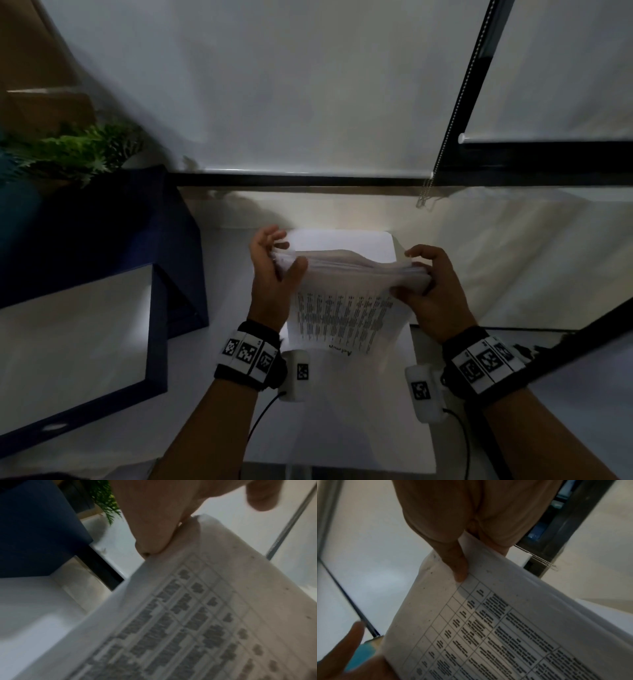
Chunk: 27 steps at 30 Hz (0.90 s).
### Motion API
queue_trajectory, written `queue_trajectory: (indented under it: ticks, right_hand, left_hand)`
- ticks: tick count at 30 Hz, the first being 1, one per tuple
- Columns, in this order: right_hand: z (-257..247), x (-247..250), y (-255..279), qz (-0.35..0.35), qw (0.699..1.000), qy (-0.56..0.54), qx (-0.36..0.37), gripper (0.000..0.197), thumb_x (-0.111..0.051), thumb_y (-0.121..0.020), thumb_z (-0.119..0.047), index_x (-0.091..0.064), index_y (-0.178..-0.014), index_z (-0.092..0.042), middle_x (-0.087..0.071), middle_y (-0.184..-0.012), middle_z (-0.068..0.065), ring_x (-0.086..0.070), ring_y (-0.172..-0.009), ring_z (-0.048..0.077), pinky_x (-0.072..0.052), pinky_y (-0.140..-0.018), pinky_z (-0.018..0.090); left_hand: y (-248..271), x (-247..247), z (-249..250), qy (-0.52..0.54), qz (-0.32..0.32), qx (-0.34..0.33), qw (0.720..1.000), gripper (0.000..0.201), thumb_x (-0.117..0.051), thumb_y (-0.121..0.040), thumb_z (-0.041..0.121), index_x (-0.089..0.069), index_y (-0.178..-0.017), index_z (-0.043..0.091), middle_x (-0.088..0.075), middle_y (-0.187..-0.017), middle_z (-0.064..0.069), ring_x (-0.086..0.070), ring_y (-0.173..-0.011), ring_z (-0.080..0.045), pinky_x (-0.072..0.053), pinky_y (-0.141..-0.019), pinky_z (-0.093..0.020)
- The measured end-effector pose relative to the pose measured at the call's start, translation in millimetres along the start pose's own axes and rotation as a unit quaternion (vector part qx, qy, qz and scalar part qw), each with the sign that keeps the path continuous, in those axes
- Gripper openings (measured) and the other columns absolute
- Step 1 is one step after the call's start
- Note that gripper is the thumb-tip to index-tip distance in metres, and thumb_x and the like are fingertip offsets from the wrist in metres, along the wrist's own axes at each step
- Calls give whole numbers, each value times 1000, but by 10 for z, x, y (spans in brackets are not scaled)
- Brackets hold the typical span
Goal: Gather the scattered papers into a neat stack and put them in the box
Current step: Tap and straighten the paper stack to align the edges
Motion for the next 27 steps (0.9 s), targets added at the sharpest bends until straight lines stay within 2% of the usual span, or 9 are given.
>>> queue_trajectory:
  ticks: [2,4,7,11,16,19,22,25,27]
  right_hand:
    - [40,16,-13,23,999,-36,-17,59,-71,-70,17,-47,-112,-15,-67,-88,0,-67,-76,3,-55,-66,18]
    - [57,21,-30,30,997,-61,-22,56,-70,-69,20,-50,-110,-12,-71,-82,-5,-67,-75,2,-55,-65,17]
    - [90,3,-41,50,996,-77,-13,44,-72,-69,17,-58,-103,-6,-72,-83,-19,-66,-77,-2,-54,-66,15]
    - [229,-62,-12,68,995,-76,-16,31,-72,-79,1,-60,-102,-16,-69,-92,-6,-66,-84,2,-53,-71,17]
    - [379,-159,116,32,999,21,17,63,-65,-83,8,-37,-126,-28,-51,-125,-9,-52,-116,-3,-45,-95,17]
    - [452,-158,132,89,994,63,-29,50,-68,-84,-1,-45,-125,-19,-57,-113,-13,-56,-101,-10,-44,-83,9]
    - [395,-168,104,130,988,72,-51,38,-68,-86,-12,-56,-122,-15,-62,-104,-10,-58,-94,-4,-41,-71,-1]
    - [265,-291,92,134,990,42,-6,34,-59,-92,-10,-46,-119,-26,-55,-101,-24,-52,-86,-28,-38,-71,-6]
    - [266,-371,72,129,991,22,9,35,-54,-94,-8,-43,-113,-35,-52,-101,-26,-51,-88,-28,-38,-72,-4]
  left_hand:
    - [26,119,-128,40,-48,10,998,78,-82,-68,46,-36,-132,42,-42,-141,-10,-50,-122,-22,-54,-94,-37]
    - [70,208,-287,23,-87,62,994,88,-88,-60,45,-38,-133,34,-53,-133,3,-55,-119,-15,-55,-91,-38]
    - [116,248,-452,-67,-82,120,987,69,-86,-59,34,-50,-117,28,-63,-107,7,-62,-103,-13,-58,-85,-40]
    - [132,136,-422,-54,-46,106,992,37,-70,-82,5,-49,-105,24,-63,-102,-3,-66,-96,-21,-59,-78,-36]
    - [255,93,-501,-68,-31,119,990,50,-66,-84,-9,-44,-108,30,-61,-101,0,-66,-90,-7,-58,-79,-35]
    - [312,84,-534,-93,-1,122,988,54,-69,-84,-7,-42,-104,35,-58,-96,5,-62,-84,-1,-56,-80,-38]
    - [266,35,-441,-101,41,105,989,44,-72,-85,7,-48,-98,41,-62,-92,10,-65,-85,-10,-59,-79,-47]
    - [212,-22,-374,-96,76,95,988,45,-66,-87,2,-50,-95,43,-61,-87,15,-60,-77,-3,-57,-75,-51]
    - [205,-37,-386,-92,100,89,987,43,-62,-88,-2,-51,-104,37,-62,-91,12,-61,-79,-5,-56,-77,-54]
Point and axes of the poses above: each hand's wrist, its own y-axis away from the middle knuckle, its own x-axis out of the back of the hand, z = x × y, the point moved 5 cm from there along -y, towards the middle knuckle
